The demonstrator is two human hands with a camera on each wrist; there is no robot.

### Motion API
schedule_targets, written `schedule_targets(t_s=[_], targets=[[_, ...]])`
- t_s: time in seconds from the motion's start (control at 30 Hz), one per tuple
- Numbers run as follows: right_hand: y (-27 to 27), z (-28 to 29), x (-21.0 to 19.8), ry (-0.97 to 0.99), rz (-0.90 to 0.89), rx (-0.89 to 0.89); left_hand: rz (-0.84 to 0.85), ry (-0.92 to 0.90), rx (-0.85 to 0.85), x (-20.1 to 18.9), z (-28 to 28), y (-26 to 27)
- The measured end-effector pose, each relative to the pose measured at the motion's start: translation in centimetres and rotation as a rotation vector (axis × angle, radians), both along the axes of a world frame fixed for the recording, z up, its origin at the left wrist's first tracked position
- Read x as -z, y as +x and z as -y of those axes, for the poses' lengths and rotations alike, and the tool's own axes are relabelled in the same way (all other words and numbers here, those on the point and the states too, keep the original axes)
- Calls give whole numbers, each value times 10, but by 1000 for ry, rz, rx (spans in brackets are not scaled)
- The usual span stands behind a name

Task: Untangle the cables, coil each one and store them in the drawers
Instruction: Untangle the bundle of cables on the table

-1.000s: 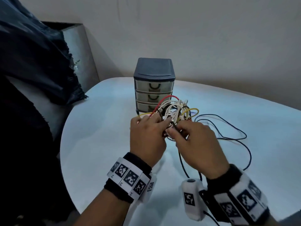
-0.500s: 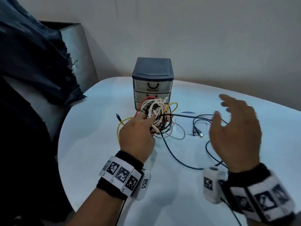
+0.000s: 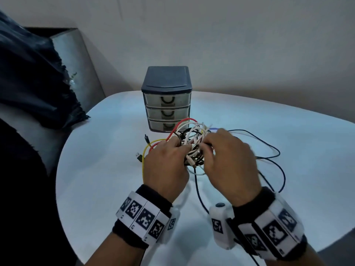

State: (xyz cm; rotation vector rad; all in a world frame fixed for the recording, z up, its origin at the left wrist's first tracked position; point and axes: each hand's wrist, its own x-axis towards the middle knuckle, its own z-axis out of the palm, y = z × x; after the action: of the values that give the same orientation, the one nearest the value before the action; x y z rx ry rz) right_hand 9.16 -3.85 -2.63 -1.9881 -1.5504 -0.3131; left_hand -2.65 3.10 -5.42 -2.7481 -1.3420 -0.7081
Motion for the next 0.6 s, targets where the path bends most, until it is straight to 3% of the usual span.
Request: schedule_targets(t_s=[0.1, 0.17, 0.27, 0.33, 0.4, 0.53, 0.6], targets=[[14, 13, -24, 423, -221, 18, 5, -10, -40, 3, -11, -5], [29, 22, -36, 643, -273, 86, -2, -13, -80, 4, -18, -10], [54, 23, -30, 733, -331, 222, -15, -41, -113, 2, -21, -15], [64, 19, -19, 628, -304, 274, -28, -47, -115, 1, -18, -16], [61, 15, -8, 422, -160, 297, -35, -61, -99, 0, -15, -14], [17, 4, -2, 107, 186, 70, -69, -52, -30, -1, -8, -7], [2, -2, 5, -28, 262, -27, -63, -15, 23, 0, -5, -4]])
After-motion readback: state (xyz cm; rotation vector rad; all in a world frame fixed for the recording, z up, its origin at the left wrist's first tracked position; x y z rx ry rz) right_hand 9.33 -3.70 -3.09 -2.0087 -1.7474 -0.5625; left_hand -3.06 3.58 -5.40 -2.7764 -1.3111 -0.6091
